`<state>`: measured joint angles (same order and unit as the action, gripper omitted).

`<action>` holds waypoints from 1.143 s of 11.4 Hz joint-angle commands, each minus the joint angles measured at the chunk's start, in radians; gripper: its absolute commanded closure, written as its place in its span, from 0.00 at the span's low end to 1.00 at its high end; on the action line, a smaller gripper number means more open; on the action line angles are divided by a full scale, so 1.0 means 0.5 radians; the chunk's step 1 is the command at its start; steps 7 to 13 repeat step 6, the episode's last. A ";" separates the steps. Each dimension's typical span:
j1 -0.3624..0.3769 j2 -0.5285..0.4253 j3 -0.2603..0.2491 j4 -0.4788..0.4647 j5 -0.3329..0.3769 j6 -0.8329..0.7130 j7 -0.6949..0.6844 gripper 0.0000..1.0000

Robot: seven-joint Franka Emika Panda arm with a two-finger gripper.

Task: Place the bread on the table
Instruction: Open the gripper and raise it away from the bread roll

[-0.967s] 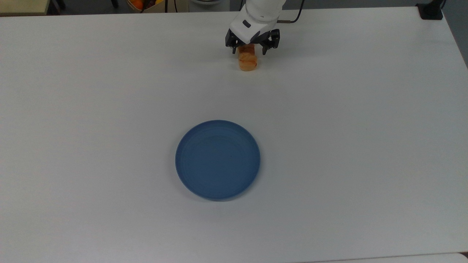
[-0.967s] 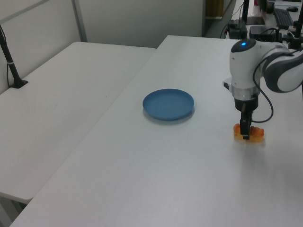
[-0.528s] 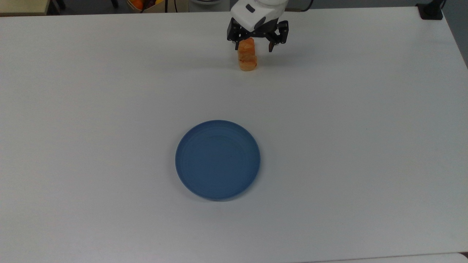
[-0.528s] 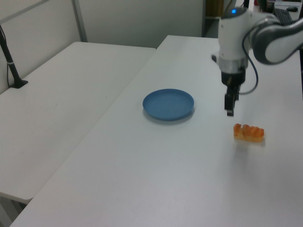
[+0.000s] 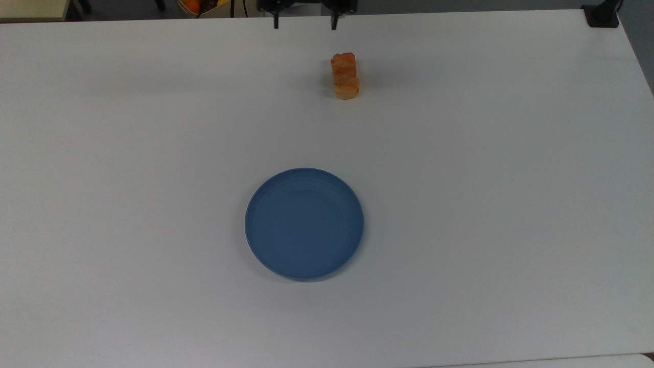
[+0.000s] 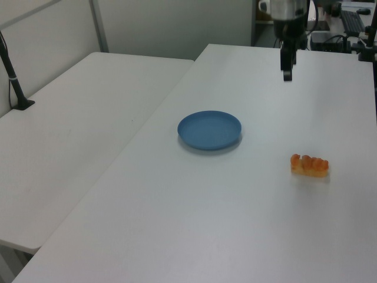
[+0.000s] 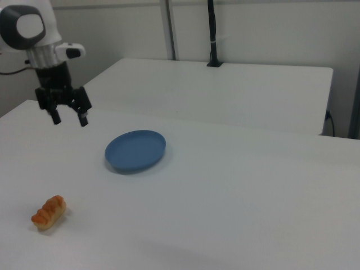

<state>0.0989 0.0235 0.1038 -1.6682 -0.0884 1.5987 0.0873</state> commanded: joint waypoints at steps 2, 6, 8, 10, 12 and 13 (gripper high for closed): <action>-0.060 -0.065 -0.177 0.149 0.020 -0.074 -0.119 0.00; -0.127 -0.068 -0.201 0.155 0.051 -0.105 -0.116 0.00; -0.127 -0.068 -0.201 0.155 0.051 -0.105 -0.116 0.00; -0.127 -0.068 -0.201 0.155 0.051 -0.105 -0.116 0.00; -0.127 -0.068 -0.201 0.155 0.051 -0.105 -0.116 0.00; -0.127 -0.068 -0.201 0.155 0.051 -0.105 -0.116 0.00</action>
